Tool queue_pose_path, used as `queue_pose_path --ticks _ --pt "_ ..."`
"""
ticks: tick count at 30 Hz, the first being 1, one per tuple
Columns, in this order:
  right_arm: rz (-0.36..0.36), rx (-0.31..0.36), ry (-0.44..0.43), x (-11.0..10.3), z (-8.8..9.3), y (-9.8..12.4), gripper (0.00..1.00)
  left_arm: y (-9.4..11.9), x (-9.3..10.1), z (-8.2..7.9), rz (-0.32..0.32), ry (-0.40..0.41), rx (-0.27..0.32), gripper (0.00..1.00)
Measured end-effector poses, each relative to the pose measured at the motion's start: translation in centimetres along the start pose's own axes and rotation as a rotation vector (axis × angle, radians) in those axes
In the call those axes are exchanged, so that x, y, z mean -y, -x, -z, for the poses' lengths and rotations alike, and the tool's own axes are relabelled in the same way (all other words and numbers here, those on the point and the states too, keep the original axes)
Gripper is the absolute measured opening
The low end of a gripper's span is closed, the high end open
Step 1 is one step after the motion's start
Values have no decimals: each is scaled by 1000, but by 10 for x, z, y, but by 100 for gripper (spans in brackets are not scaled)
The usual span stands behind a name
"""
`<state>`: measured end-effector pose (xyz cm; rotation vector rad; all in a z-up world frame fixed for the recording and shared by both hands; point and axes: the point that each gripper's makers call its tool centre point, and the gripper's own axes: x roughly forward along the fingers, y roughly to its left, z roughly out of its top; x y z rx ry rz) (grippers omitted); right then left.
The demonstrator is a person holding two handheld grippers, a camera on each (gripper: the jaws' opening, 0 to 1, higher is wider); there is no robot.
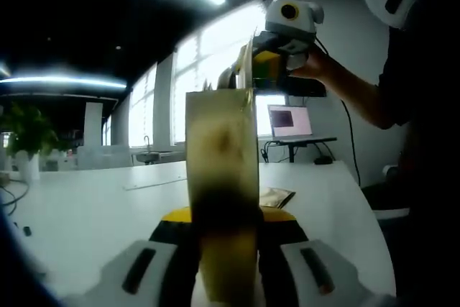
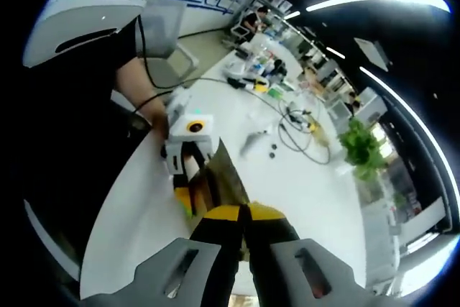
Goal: Extract single mask from mask box in order stack masks on table
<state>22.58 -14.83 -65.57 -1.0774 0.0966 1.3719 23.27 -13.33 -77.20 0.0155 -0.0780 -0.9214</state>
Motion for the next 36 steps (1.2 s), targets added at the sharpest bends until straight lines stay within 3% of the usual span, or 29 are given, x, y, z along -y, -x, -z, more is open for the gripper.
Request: queue_pose_path --ticks 5,10,17,28,36 --pt "38 10 -9 4 -2 5 0 0 0 0 -2 -2 -1 33" --pt "121 48 -32 14 -9 17 0 0 0 -1 -3 -4 -1 33" --pt "164 83 -58 15 -9 23 0 0 1 -1 -2 -7 -3 33" --pt "321 186 -129 23 -14 42 0 1 0 -1 -5 -10 -4 33" --pt "368 208 -130 27 -19 46 0 0 1 0 -2 -11 -6 33"
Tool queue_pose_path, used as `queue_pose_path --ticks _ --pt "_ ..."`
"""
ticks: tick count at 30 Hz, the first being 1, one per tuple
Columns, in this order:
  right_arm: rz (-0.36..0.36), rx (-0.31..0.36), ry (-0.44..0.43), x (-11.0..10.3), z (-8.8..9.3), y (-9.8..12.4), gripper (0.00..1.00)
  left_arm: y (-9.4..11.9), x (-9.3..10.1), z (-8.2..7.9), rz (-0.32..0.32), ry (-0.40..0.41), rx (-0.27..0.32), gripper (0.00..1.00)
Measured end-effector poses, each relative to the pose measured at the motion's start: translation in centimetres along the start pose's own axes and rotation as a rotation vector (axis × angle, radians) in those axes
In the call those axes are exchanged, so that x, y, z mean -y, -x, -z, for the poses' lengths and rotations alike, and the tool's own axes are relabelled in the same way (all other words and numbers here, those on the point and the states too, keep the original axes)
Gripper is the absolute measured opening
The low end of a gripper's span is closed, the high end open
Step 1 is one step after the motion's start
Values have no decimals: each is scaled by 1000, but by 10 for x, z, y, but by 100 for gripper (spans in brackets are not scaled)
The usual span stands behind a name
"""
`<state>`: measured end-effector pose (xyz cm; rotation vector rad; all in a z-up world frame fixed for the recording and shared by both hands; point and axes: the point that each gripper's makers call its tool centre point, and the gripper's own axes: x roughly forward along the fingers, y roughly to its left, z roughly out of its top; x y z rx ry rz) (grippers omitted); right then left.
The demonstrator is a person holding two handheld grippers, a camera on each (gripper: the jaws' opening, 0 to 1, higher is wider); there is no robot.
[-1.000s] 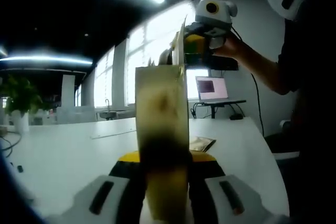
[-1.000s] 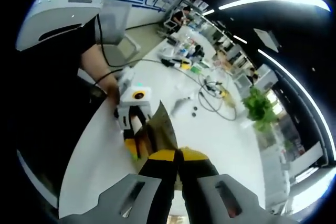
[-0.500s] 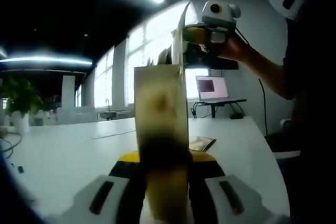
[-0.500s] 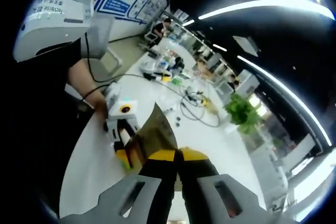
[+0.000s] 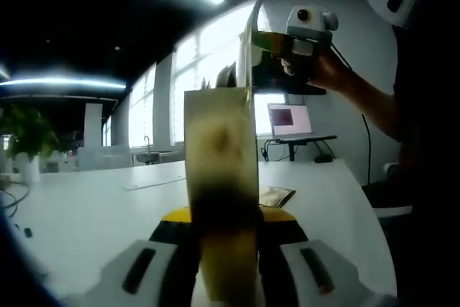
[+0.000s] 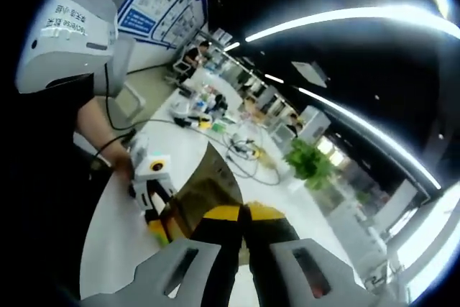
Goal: Extract single mask from mask box in order stack masks on table
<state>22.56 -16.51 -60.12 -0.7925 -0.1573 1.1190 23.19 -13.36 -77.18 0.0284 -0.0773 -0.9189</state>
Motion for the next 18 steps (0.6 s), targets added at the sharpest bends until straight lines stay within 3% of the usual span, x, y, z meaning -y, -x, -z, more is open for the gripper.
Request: queue_pose_path --ticks 18 --pt "154 58 -14 38 -22 25 0 0 -1 0 0 0 0 33"
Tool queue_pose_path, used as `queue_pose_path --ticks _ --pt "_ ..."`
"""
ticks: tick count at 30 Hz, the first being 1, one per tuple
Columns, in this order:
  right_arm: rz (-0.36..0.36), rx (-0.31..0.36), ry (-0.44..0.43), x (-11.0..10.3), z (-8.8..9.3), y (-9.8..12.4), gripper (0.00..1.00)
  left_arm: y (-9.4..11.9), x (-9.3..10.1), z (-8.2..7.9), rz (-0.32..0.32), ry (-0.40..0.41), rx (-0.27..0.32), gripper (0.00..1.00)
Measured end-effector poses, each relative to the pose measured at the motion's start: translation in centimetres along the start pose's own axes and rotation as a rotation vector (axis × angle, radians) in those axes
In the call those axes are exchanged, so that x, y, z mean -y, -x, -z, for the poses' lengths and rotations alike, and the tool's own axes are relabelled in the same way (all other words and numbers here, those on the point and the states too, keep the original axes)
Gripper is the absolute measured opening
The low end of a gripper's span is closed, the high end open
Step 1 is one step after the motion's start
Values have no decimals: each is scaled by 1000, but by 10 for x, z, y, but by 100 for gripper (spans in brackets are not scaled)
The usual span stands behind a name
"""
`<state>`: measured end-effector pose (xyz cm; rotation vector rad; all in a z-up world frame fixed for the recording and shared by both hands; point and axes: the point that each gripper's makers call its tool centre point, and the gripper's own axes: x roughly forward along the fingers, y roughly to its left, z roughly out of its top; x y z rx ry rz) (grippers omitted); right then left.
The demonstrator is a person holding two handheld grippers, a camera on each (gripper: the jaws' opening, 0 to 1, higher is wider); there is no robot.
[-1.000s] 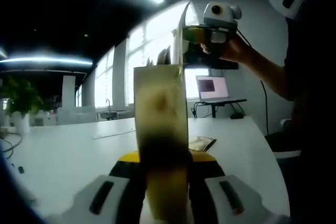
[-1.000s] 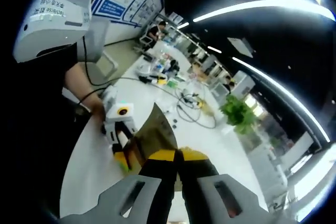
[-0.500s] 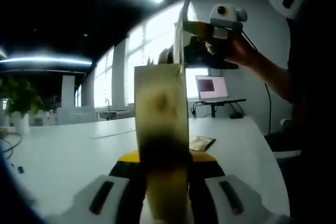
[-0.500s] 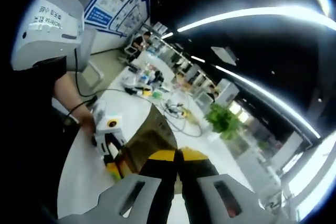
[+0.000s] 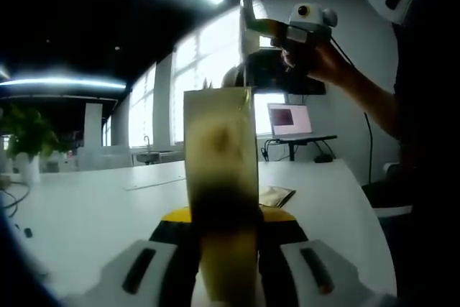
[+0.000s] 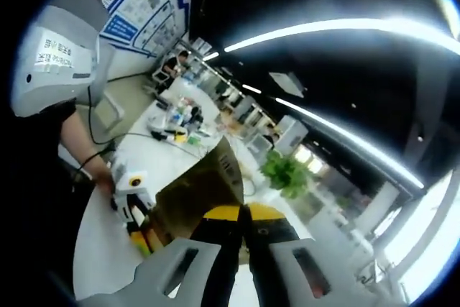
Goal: Extract single mask from mask box in order stack masks on table
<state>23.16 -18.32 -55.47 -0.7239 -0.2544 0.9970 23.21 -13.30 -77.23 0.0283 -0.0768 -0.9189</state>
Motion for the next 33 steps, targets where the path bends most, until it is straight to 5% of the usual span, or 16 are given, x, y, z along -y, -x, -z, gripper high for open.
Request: queue_pose_path --ticks 18,33 --pt "207 -7 -15 45 1 36 0 0 1 0 1 0 0 33" --pt "347 -96 -81 72 43 58 0 -1 1 0 0 2 1 33"
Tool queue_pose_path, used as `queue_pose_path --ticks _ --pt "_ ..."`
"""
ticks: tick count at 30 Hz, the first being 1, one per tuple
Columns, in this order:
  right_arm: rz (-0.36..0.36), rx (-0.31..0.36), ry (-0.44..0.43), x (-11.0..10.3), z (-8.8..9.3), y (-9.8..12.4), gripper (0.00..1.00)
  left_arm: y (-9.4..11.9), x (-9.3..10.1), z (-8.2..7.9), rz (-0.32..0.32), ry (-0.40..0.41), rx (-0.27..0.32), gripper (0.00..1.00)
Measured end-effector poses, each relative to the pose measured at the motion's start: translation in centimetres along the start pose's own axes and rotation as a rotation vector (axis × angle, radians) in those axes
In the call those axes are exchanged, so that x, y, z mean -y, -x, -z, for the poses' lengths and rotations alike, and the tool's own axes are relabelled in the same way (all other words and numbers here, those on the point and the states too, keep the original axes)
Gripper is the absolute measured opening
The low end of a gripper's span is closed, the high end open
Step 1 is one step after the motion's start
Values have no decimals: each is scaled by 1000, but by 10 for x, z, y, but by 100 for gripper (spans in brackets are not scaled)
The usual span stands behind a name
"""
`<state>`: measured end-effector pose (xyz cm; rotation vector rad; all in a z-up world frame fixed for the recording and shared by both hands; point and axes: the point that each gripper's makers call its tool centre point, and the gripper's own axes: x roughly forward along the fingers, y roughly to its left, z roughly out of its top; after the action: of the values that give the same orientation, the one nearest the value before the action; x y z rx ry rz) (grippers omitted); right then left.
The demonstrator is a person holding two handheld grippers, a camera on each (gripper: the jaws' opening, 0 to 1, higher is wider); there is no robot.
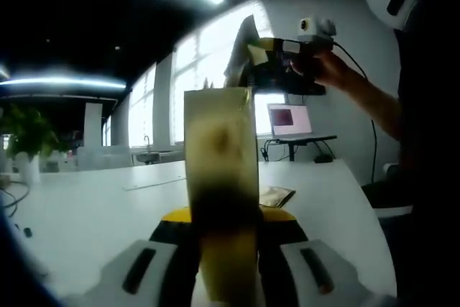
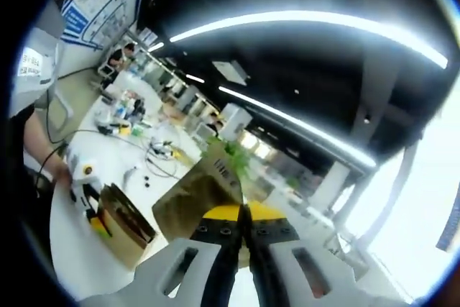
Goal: Extract single mask from mask box in order stack masks on table
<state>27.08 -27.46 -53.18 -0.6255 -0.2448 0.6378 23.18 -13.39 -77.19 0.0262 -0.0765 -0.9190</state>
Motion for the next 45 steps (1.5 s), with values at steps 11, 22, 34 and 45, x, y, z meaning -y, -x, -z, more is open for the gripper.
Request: queue_pose_path --ticks 11,22,34,45 --pt "70 -116 33 12 43 1 0 0 0 0 -1 1 0 33" --pt "116 -242 81 18 81 -4 0 0 -1 1 -2 1 -1 33" --pt "132 -331 129 20 120 -3 0 0 -2 1 -2 3 -1 33" --pt "117 -395 126 14 159 -12 0 -1 -2 2 -2 4 -2 33"
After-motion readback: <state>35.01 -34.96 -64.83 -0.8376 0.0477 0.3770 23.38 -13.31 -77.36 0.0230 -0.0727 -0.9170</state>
